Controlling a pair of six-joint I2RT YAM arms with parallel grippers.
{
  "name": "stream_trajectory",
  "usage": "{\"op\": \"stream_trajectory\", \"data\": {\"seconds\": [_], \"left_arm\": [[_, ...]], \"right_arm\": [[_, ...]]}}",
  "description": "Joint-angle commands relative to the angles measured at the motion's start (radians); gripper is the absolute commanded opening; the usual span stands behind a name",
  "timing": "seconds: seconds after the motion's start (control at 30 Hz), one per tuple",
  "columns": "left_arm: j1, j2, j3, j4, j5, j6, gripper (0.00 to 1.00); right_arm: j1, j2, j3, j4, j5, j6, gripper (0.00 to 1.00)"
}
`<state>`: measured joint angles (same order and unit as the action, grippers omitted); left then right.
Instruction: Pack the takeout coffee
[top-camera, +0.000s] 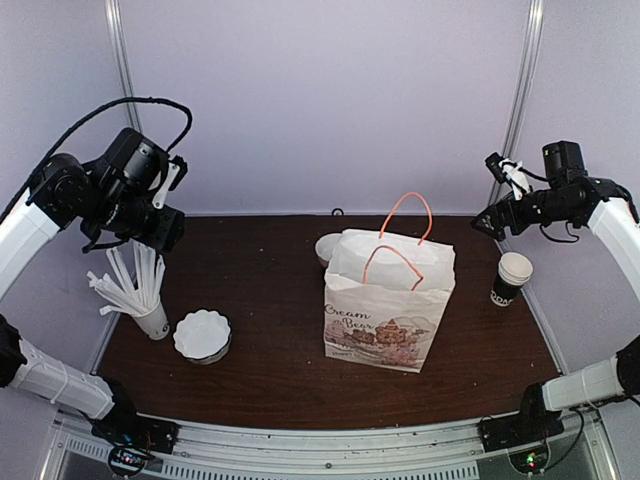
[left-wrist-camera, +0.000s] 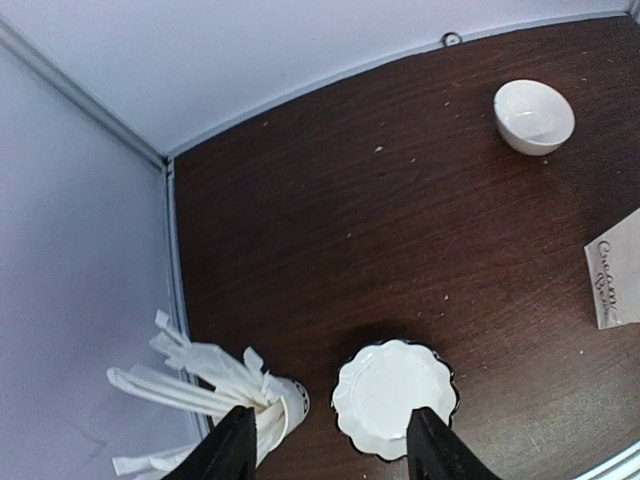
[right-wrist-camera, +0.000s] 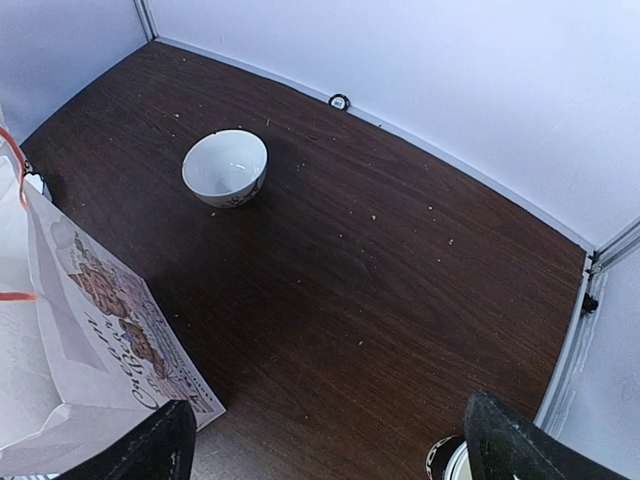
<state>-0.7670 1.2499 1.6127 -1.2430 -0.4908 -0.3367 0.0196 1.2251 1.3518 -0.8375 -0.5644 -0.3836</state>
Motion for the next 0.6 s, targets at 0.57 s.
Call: {"op": "stream_trajectory", "data": {"seconds": [0.57], "left_arm": [[0.14,-0.001,-0.136,-0.218,-0.078,-0.283,0.54]], "right_arm": [[-0.006,-0.015,0.029,-0.011,-0.107,0.009,0.96]]}}
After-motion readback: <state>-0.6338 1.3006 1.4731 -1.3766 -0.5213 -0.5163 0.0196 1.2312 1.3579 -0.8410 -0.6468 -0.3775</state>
